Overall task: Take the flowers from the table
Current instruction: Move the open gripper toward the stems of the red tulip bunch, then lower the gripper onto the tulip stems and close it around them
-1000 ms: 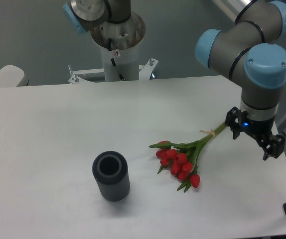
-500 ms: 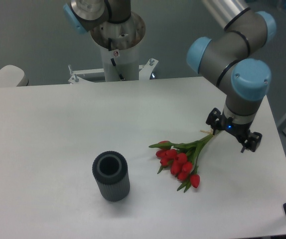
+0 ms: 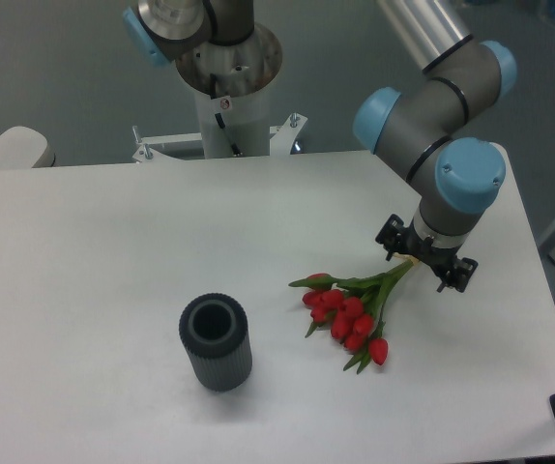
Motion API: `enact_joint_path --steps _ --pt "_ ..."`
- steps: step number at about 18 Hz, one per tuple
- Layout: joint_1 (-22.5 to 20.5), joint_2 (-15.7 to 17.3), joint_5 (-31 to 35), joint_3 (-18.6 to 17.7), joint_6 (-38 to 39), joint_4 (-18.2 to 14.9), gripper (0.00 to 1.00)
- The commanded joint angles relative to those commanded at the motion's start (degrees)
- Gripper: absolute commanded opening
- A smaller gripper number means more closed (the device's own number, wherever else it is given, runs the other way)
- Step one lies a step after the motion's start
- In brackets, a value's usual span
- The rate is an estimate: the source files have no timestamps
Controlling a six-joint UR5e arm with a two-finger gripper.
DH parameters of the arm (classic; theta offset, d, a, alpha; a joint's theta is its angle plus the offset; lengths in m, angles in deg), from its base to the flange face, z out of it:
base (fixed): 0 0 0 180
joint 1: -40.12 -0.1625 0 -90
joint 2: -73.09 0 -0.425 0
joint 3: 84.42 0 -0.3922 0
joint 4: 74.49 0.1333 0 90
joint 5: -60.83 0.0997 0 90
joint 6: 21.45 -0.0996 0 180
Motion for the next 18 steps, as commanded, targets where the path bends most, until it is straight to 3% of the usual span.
enact_joint_path --steps 2,11,14,18 --pt "-0.1 -0.1 0.1 -2.8 -1.2 3.9 1.00" --pt "-1.1 -0.2 0.0 -6.3 -7.7 5.1 1.00" --pt "-1.1 -0.1 -0.7 -8.2 -7.3 7.9 1.00" --pt "-1.1 -0.6 -1.1 -8.4 -7.4 9.0 1.00"
